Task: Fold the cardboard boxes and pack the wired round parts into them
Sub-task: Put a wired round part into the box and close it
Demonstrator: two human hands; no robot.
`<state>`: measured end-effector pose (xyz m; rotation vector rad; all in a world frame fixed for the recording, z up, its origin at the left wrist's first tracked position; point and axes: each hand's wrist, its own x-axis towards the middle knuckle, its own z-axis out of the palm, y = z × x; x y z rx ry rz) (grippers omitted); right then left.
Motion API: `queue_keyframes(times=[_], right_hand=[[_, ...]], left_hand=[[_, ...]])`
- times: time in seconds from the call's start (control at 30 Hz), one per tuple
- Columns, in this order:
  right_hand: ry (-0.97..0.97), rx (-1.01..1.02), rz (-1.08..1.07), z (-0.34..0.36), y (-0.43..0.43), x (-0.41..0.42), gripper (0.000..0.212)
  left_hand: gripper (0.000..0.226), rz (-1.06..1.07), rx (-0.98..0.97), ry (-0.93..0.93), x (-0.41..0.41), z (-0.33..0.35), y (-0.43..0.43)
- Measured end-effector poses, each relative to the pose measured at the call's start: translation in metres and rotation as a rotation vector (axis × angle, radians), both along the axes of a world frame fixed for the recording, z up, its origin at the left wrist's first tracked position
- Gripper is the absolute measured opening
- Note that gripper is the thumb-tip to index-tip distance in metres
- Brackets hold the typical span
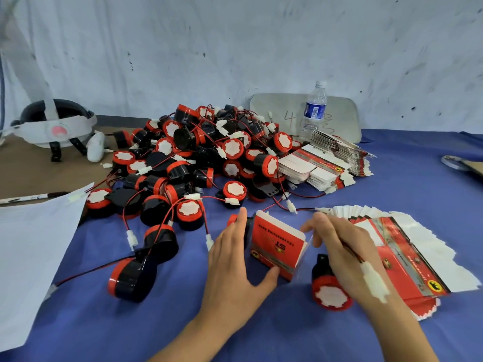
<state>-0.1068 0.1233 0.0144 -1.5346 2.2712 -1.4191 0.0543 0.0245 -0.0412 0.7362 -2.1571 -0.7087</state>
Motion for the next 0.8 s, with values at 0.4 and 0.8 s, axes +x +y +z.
queue_keyframes(times=[0.4,0.8], right_hand=[[-0.125,0.398,0.14,0.014,0.017,-0.016,0.053],[-0.498,0.306,0.604,0.024,0.022,-0.006,0.017]], left_hand=[[0.081,-0.22,-0.27,-0.018,-0.004,0.002,0.013],[0.06,-0.182,-0.031,0.06,0.0,0.002,0.005]])
